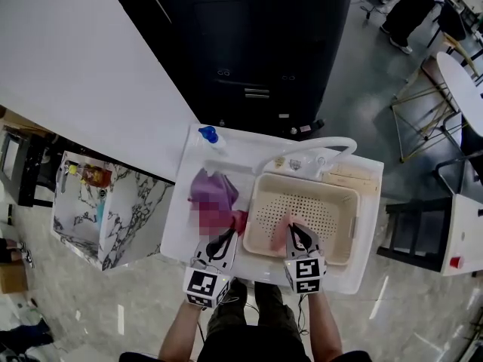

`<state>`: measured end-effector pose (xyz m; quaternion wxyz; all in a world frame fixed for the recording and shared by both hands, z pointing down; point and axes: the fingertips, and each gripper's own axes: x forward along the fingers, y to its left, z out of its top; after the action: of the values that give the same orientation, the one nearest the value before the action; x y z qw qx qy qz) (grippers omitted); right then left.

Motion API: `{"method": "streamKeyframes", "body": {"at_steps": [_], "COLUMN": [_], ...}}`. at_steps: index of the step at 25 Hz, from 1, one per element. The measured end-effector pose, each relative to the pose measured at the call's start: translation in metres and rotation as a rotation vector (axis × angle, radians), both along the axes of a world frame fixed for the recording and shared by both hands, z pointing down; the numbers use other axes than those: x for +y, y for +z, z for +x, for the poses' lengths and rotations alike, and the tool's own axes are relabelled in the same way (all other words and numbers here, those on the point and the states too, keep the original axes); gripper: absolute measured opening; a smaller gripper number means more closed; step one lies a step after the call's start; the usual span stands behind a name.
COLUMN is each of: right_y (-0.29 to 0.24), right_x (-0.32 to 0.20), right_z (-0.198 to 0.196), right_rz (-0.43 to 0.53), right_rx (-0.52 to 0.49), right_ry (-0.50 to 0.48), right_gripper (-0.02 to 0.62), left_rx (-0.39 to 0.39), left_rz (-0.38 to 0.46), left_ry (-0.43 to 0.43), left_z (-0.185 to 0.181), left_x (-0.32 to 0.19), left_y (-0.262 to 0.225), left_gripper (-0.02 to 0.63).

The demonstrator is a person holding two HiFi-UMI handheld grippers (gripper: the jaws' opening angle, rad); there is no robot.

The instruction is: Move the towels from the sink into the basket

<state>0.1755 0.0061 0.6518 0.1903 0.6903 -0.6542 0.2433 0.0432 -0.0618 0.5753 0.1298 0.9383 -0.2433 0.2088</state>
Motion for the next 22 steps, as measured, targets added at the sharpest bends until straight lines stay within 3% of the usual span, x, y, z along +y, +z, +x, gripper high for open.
{"method": "streamKeyframes", "body": {"at_steps": [9,13,22], "right_y": [0.008,0.005,-0.022], "right_x": [0.001,0.000,-0.005], "right_z": [0.006,0.008,0.019], "right_rz": [-0.015,-0.001,0.064], "right_rx": [-0.022,-0.061,-0.037], "right_ry": [-0.022,-0.020,-0.007], "right_gripper": [0.040,0.160,0.172], "left_rx": [0.000,-0.003,0.007], "left_rz": [0.002,0.012,0.041], "left_ry": [0.010,0.010,0.011], "left_z": [0.017,0.019,0.025], "left_x": [0.005,0.005,0.005], "left_y": [0.000,-0.002,-0.018], "left_gripper": [0.017,0.017,0.017]}}
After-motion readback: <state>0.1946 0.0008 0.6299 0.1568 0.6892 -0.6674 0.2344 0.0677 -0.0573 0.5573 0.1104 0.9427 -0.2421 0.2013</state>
